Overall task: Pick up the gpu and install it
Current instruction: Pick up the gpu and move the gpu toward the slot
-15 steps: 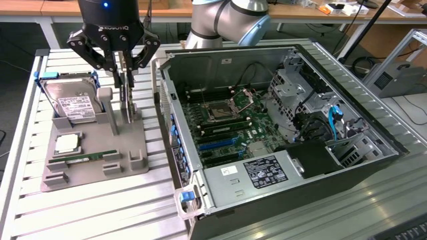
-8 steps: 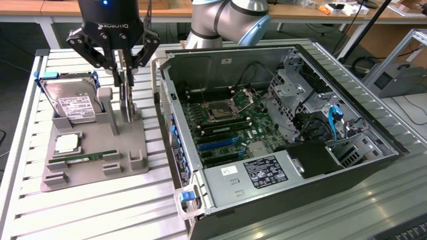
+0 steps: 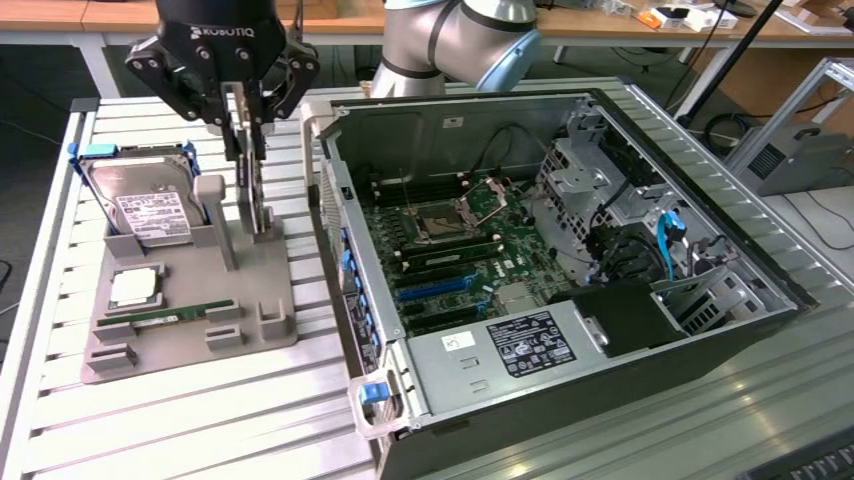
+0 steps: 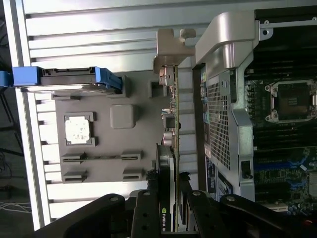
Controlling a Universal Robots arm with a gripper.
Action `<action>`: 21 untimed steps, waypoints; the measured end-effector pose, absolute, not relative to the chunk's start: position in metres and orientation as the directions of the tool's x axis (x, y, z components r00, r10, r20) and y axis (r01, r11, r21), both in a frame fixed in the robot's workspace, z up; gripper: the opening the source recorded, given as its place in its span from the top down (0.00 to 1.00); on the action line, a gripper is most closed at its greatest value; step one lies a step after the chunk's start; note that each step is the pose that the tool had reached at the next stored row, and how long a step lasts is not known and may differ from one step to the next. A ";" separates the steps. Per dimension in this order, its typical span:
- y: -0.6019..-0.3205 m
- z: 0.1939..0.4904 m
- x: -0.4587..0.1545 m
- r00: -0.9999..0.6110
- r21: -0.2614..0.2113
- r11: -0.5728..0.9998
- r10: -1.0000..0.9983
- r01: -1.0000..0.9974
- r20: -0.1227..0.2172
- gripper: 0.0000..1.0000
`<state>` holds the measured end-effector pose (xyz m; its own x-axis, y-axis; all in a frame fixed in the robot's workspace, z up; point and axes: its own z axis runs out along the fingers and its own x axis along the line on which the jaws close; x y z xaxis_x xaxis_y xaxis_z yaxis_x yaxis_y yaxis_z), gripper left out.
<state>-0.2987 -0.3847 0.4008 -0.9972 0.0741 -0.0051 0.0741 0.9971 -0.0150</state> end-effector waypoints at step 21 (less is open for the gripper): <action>-0.385 0.412 -0.299 -0.997 -0.013 0.997 0.074 0.074 -0.005 0.73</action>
